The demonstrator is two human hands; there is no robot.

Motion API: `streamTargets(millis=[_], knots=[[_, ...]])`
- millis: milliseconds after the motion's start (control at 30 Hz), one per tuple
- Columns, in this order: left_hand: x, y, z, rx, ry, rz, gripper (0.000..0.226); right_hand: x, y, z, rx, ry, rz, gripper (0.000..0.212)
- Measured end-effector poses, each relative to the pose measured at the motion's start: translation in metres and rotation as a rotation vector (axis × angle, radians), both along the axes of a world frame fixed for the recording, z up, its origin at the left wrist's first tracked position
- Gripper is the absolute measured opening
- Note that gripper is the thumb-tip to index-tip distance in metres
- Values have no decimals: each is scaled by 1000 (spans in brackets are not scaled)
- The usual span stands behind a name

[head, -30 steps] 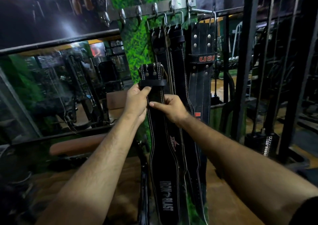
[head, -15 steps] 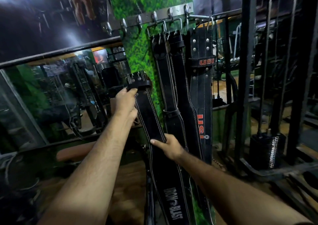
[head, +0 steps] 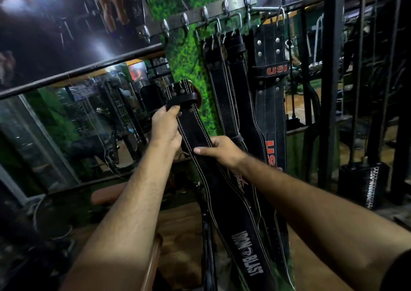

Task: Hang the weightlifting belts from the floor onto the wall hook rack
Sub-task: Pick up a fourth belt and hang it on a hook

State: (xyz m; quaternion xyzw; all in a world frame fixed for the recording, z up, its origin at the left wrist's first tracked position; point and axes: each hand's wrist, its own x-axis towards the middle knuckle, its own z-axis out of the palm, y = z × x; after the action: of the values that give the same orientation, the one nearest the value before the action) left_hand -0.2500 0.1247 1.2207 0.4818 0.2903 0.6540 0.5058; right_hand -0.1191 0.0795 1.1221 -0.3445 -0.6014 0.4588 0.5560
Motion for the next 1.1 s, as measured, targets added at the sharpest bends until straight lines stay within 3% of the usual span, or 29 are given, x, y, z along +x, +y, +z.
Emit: streamTargets(millis=[233,433,600,733,867,1100], knots=[[1,-3,-28,-95,25,65,19,5,-21,-96,-219,-131,-19,5],[-5,-6,-22,-40,88,82,20,28,-17,-110,-329,-528,13,23],[-19,-2,-5,23,157,95,24,21,-16,-40,-224,-19,-10,10],[-15,-17,-3,64,202,27,28,5,-14,31,-95,158,-56,22],[-18,-33,-10,128,333,-101,25,-8,-17,72,9,161,-220,29],[-39,-39,-14,175,662,-71,19,1,-11,77,149,-87,-397,43]])
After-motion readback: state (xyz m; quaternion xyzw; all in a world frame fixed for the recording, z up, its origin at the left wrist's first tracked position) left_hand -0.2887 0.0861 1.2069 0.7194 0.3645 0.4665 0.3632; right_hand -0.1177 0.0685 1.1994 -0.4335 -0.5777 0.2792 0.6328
